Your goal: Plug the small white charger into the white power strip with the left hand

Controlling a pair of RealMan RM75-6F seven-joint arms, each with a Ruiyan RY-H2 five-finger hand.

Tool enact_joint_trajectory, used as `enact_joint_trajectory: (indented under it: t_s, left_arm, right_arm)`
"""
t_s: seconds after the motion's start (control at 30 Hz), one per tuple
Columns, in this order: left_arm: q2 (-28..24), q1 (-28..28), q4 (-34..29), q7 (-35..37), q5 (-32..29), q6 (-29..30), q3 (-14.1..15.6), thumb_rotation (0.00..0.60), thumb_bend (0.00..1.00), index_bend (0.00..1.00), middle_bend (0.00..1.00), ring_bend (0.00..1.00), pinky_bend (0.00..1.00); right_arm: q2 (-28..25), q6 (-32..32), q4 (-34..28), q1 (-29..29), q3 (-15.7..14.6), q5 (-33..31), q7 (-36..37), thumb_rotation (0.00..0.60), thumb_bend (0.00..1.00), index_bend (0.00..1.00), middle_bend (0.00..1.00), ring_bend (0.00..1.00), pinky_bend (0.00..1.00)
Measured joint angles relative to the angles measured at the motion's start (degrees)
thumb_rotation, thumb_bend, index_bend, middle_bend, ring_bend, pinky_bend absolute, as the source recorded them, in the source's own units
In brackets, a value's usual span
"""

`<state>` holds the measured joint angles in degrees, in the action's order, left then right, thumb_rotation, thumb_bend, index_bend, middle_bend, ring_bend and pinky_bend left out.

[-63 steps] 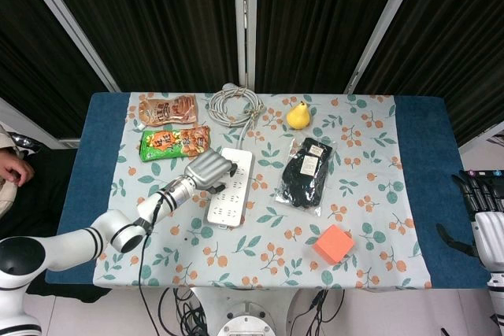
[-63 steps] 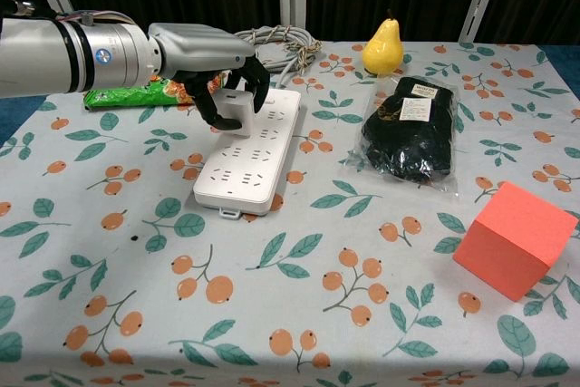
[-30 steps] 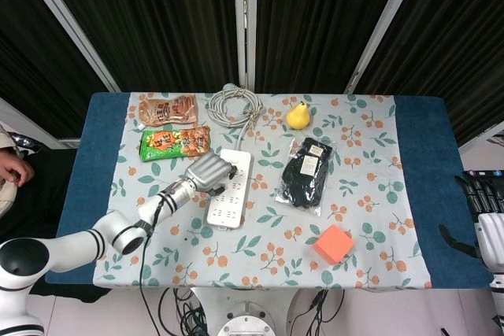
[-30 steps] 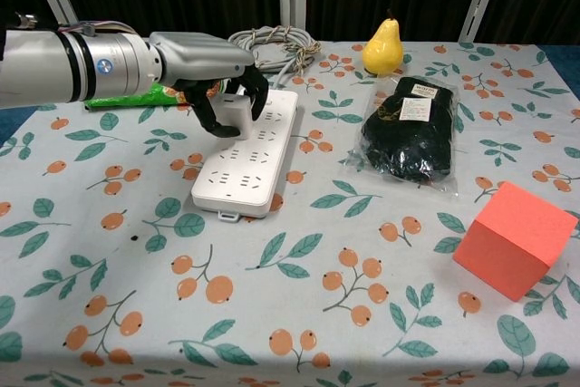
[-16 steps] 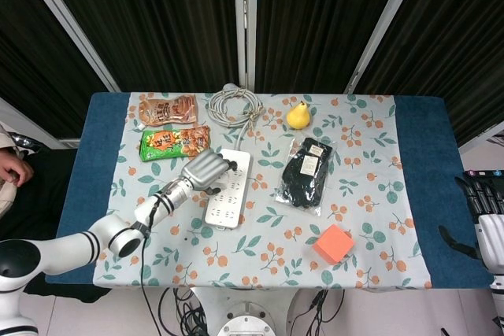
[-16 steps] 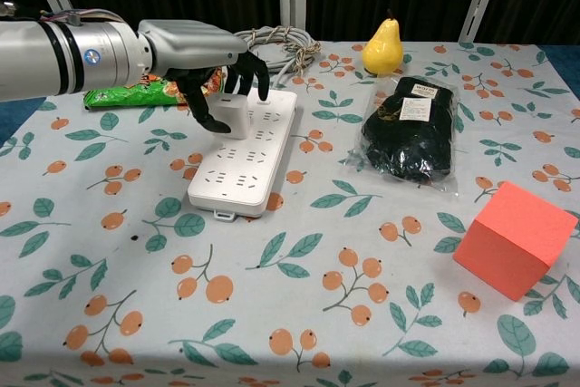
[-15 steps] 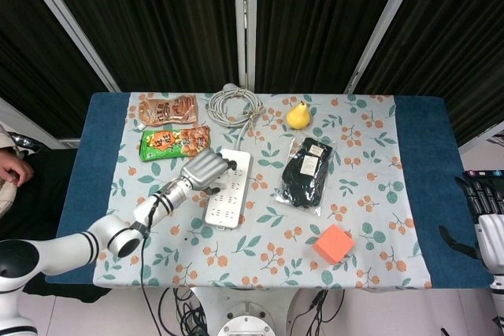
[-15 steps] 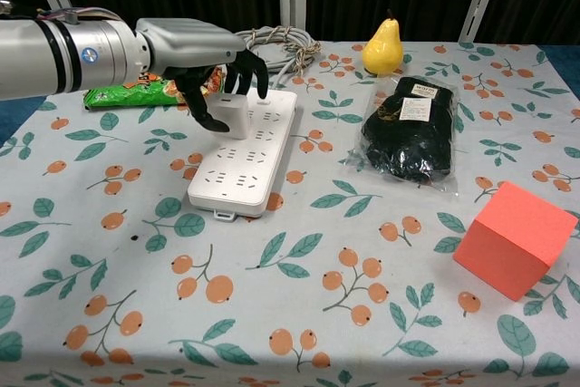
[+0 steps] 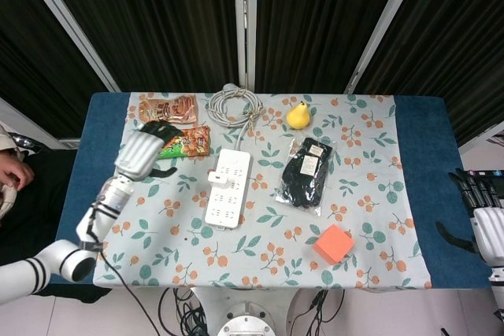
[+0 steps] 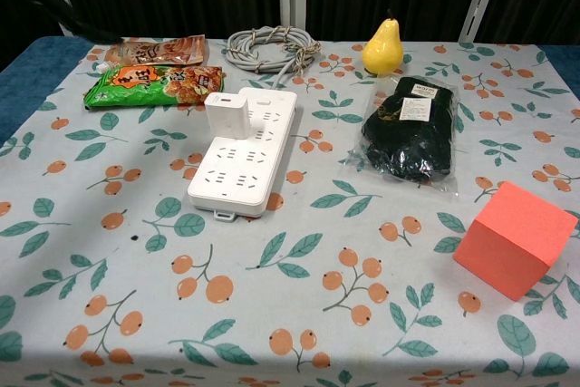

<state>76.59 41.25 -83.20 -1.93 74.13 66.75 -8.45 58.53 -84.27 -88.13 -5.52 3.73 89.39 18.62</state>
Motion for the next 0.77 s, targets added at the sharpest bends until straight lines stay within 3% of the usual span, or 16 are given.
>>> enact_joint_trajectory:
  t_s: [0.17, 0.3, 0.5, 0.77]
  left_arm:
    - [-2.84, -8.44, -0.85, -1.17, -1.25, 10.23, 0.54, 0.6, 0.14, 0.2, 0.15, 0.04, 0.03]
    - [-5.62, -15.8, -1.85, -3.59, -1.75, 16.62, 2.78, 0.6, 0.14, 0.2, 0.15, 0.02, 0.0]
    - [-8.9, -24.24, -5.2, -6.7, -1.76, 22.13, 6.81, 0.6, 0.14, 0.2, 0.15, 0.02, 0.0]
    - [-10.27, -30.45, -10.57, -10.17, -0.34, 24.45, 10.46, 0.6, 0.14, 0.2, 0.15, 0.02, 0.0]
  right_arm:
    - [-0.01, 1.9, 1.39, -1.6, 0.12, 0.41, 1.6, 0.6, 0.21, 0.0, 0.0, 0.0, 0.0]
    - [0.56, 2.83, 2.44, -2.69, 0.22, 0.73, 1.89, 0.6, 0.21, 0.0, 0.0, 0.0, 0.0]
    - [1.92, 1.69, 2.79, -2.48, 0.15, 0.9, -0.28, 0.6, 0.21, 0.0, 0.0, 0.0, 0.0]
    - [3.94, -2.24, 1.98, -0.49, -0.67, 1.76, -5.22, 0.6, 0.21, 0.0, 0.0, 0.0, 0.0]
